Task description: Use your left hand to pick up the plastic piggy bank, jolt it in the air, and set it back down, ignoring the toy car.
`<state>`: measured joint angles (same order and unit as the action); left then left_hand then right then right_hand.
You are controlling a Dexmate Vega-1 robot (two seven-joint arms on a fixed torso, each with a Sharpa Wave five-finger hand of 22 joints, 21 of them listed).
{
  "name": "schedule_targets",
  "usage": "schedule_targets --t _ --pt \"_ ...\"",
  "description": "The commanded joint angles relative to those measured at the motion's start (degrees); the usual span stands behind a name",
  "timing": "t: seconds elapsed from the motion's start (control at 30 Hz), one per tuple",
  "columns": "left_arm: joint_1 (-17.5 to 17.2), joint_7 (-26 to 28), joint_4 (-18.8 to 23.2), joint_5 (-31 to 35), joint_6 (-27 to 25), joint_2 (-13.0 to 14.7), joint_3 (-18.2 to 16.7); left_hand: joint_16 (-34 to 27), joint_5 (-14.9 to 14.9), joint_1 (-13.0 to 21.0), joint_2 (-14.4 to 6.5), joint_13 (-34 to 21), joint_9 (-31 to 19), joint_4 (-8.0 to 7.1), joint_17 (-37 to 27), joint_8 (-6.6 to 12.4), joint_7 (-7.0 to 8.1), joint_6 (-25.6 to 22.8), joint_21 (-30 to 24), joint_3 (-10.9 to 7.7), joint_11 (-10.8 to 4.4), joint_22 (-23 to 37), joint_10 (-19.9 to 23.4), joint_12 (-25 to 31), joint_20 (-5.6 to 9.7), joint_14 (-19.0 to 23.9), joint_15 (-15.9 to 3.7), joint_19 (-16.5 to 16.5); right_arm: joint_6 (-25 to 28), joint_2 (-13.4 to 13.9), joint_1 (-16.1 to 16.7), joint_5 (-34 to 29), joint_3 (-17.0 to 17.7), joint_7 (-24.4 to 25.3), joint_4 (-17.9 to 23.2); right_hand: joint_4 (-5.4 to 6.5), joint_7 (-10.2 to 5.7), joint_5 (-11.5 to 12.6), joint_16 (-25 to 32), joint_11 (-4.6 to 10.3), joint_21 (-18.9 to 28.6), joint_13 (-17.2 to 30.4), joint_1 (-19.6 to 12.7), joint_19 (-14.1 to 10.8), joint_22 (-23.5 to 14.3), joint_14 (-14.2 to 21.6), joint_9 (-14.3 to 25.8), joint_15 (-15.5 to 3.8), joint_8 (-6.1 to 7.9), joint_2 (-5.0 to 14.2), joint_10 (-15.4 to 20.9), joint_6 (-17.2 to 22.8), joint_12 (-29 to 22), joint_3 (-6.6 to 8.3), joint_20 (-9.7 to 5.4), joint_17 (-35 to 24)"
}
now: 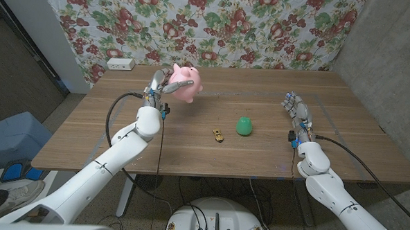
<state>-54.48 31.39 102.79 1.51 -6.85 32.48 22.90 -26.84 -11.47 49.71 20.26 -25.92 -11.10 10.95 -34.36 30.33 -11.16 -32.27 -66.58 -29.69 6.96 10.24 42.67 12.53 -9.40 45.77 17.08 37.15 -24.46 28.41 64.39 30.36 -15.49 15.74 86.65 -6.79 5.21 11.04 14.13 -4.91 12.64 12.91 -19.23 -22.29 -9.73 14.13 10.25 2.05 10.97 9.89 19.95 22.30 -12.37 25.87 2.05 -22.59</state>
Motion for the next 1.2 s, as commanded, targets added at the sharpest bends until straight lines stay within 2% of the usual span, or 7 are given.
schedule_targets --t 0.03,0.4,0.63,0.83,1.2 --pt "-0.37 5.82 -3.61 1.27 8.80 -1.52 0.22 -0.14 -8.54 24.55 -24.70 -0.12 -10.23 -0.42 -0.08 0.07 10.15 -21.49 -7.50 -13.16 -14.38 0.17 14.56 0.15 20.19 22.79 -30.49 3.19 -0.02 -0.01 -0.05 0.02 -0.02 0.00 -0.05 0.02 -0.06 0.48 0.02 0.18 -0.06 0.24 0.28 -0.75 -0.28 0.38 0.23 -0.02 -0.02 -0.18 0.27 0.09 0.18 0.51 -0.08 -0.11" --pt "0.17 16.12 -12.52 6.36 24.93 -6.63 -0.14 -0.07 -8.55 24.48 -24.72 -0.19 -10.35 -0.42 -0.13 -0.11 10.23 -21.52 -7.63 -13.37 -14.36 0.14 14.51 0.00 20.18 22.85 -30.49 3.04 -0.18 -0.03 -0.06 0.24 0.00 -0.26 -0.37 0.02 -0.10 0.48 0.02 0.10 -0.20 0.24 0.31 -0.81 -0.29 0.40 0.23 -0.05 0.00 -0.19 0.35 0.12 0.15 0.52 -0.05 -0.07" --pt "1.26 20.96 -17.41 9.59 32.68 -9.27 -0.66 0.05 -8.54 24.44 -24.71 -0.30 -10.36 -0.41 -0.16 -0.28 10.24 -21.57 -7.76 -13.51 -14.49 0.14 14.41 -0.09 20.24 22.75 -30.49 2.96 -0.21 -0.06 -0.09 0.37 0.06 -0.28 -0.37 0.02 -0.14 0.48 0.03 0.16 -0.26 0.24 0.32 -0.84 -0.29 0.42 0.23 -0.07 -0.01 -0.18 0.42 0.10 0.13 0.54 -0.07 -0.05" --pt "1.54 21.77 -18.78 10.71 34.85 -10.27 -1.20 0.00 -8.52 24.43 -24.66 -0.40 -10.45 -0.37 -0.33 -0.37 10.16 -21.58 -7.82 -13.61 -14.36 0.13 14.43 -0.11 20.25 22.81 -30.49 2.86 -0.30 -0.09 -0.16 0.27 0.05 -0.24 -0.49 0.02 -0.18 0.48 0.03 0.17 -0.31 0.24 0.31 -0.88 -0.29 0.44 0.23 0.06 0.00 -0.17 0.41 0.14 0.13 0.55 -0.07 -0.03" --pt "1.49 20.74 -19.04 10.91 34.80 -10.92 -1.84 0.08 -8.50 24.43 -24.69 -0.48 -10.57 -0.38 -0.34 -0.53 10.19 -21.56 -7.92 -13.78 -14.42 0.11 14.46 -0.17 20.27 22.81 -30.50 2.75 -0.13 -0.10 -0.29 0.33 0.01 -0.26 -0.57 0.01 -0.19 0.48 0.05 0.24 -0.41 0.23 0.32 -0.91 -0.29 0.48 0.23 -0.03 0.03 -0.18 0.42 0.23 0.13 0.57 -0.06 0.01"
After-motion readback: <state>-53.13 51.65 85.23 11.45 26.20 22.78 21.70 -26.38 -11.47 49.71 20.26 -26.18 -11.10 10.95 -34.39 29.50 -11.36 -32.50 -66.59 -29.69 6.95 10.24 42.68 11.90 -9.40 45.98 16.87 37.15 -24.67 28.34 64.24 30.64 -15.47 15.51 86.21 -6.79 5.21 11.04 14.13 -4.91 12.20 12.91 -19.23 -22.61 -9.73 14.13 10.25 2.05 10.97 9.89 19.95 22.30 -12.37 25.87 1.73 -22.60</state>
